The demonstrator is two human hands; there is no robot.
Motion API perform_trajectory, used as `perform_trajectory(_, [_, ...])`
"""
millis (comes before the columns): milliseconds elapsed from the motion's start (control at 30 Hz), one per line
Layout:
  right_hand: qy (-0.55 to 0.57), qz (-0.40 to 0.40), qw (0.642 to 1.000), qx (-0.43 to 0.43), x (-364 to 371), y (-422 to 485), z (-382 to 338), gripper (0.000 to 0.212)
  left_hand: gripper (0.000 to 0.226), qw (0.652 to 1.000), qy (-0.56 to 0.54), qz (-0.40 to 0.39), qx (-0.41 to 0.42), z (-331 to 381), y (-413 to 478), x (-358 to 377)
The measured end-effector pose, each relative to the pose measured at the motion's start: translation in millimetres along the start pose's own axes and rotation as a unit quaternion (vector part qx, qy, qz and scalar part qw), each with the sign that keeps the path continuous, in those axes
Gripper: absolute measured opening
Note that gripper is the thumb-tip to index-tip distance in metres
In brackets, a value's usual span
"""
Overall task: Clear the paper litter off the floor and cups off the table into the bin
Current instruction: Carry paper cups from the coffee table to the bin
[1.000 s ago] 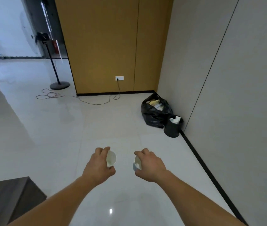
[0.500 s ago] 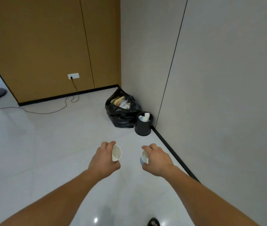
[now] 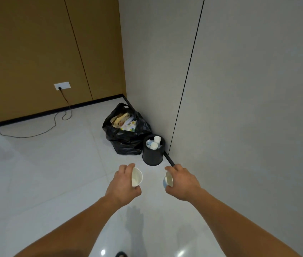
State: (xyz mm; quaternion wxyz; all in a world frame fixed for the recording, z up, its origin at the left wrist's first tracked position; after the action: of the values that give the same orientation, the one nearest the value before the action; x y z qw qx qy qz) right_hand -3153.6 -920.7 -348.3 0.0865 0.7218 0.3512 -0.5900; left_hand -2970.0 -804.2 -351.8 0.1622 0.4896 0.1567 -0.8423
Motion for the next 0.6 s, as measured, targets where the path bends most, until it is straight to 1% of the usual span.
perform_trajectory(133, [-0.002, -0.004, 1.000, 0.003, -18, 78, 12, 0.074, 0.083, 1.000, -0.003, -0.023, 0.006, -2, 84, 8])
perform_trajectory(233, [-0.001, -0.006, 1.000, 0.012, -35, 131, 18, 0.074, 0.083, 1.000, -0.011, -0.024, 0.015, 0, 148, 4])
perform_trajectory(367, [-0.002, 0.008, 1.000, 0.023, -64, 200, 29, 0.071, 0.084, 0.999, -0.005, -0.033, 0.040, 5, 228, -3])
perform_trajectory(600, [0.003, -0.015, 1.000, 0.012, -93, 316, 61, 0.070, 0.087, 0.997, -0.039, -0.055, 0.025, 16, 343, 6])
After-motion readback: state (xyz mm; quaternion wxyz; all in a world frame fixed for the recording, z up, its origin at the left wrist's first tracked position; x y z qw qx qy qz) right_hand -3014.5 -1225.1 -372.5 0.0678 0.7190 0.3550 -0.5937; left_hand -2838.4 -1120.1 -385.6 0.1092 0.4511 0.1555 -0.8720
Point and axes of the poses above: each hand's wrist, its own y-axis towards the middle knuckle, its own x-axis out of the palm, z = x × y, the point moved 5 cm from there along y, towards the middle knuckle, and after that the axes turned 3 degrees about y, right-handed, at the moved point
